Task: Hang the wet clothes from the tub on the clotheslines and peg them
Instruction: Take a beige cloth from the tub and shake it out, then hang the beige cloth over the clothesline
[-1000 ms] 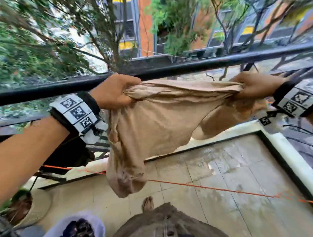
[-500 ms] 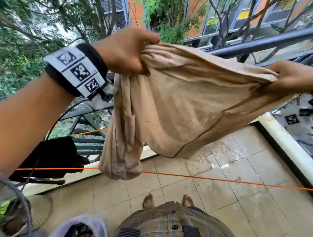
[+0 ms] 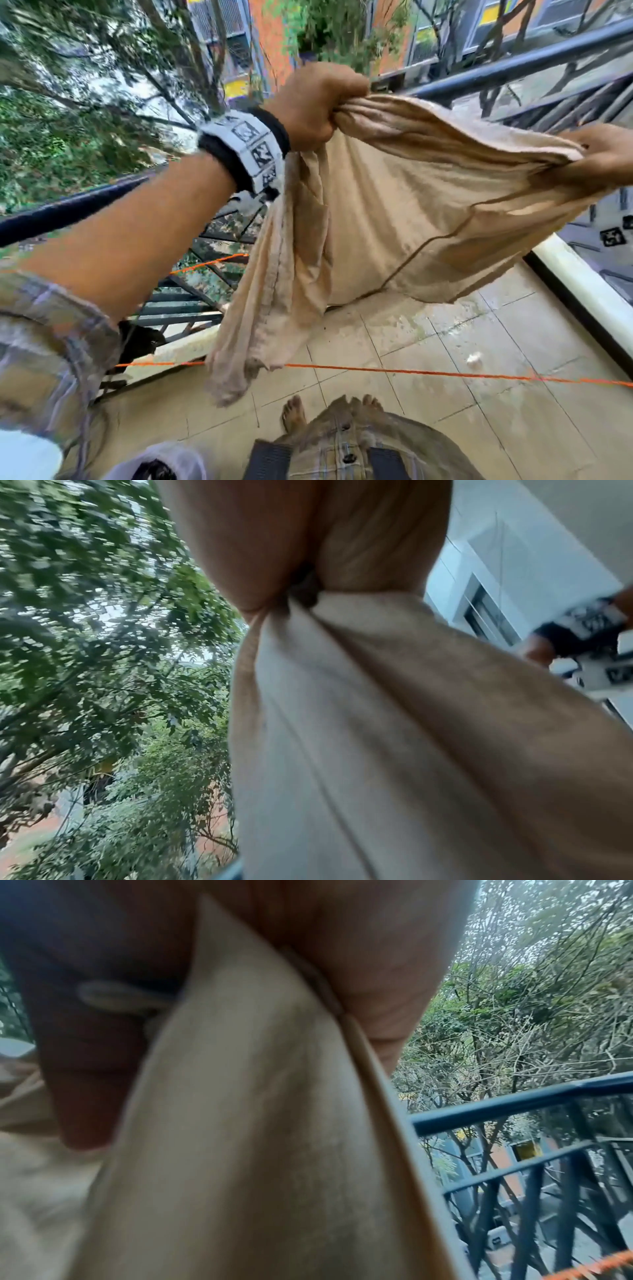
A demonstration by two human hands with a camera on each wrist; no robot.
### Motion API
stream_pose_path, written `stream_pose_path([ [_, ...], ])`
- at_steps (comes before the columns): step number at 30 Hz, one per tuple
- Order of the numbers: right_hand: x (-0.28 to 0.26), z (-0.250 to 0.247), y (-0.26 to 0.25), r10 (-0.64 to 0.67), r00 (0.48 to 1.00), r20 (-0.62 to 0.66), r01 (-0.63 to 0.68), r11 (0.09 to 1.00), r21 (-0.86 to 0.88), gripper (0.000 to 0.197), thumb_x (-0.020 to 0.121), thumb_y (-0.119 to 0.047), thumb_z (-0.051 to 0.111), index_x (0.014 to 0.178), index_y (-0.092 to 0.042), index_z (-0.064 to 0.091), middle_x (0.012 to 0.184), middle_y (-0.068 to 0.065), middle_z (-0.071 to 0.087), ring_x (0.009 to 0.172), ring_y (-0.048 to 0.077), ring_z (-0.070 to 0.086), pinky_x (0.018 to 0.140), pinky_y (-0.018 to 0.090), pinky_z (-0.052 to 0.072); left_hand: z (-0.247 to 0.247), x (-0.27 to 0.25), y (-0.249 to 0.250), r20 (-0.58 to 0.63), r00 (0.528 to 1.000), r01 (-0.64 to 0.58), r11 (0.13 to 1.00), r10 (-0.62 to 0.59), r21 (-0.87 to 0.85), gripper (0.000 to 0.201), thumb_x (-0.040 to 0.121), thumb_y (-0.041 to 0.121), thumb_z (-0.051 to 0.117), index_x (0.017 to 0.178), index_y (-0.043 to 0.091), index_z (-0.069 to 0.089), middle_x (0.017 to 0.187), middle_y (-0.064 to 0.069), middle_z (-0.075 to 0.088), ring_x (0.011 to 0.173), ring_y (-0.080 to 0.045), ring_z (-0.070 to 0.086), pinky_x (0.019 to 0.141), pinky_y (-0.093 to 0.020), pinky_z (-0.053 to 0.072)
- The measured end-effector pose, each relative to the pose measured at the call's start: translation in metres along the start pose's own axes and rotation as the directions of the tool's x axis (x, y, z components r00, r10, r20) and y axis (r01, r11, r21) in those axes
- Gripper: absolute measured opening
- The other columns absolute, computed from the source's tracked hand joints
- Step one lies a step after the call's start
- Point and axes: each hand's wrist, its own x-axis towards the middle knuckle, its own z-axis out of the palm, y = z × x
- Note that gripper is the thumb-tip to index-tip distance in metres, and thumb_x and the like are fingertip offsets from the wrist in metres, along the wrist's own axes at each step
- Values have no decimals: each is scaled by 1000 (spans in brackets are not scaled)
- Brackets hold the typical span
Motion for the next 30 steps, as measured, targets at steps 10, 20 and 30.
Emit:
stream_pose_path([
  [10,-61,105,44,191,970,148,-146,952,-270,27,71,-58,63,84,-34,62,70,-8,58,72,19,54,68,25,38,205,-43,82,508,858,198,959,-69,-204,36,74,3,63,109,10,61,107,-17,67,103,-37,63,80,-40,48],
  [20,-126,121,108,462,885,45,-444,870,-214,19,84,-26,73,97,-11,74,83,10,63,81,27,55,73,34,39,285,-31,103,679,726,106,957,111,-270,58,88,34,42,142,12,45,135,-20,55,124,-34,53,102,-37,40],
  [30,-178,56,121,600,717,-353,-621,781,67,80,55,-67,51,91,2,66,89,28,64,98,47,62,76,43,43,185,190,124,139,805,-581,814,577,-14,34,70,-8,50,99,7,57,89,-20,58,79,-36,58,65,-40,37],
])
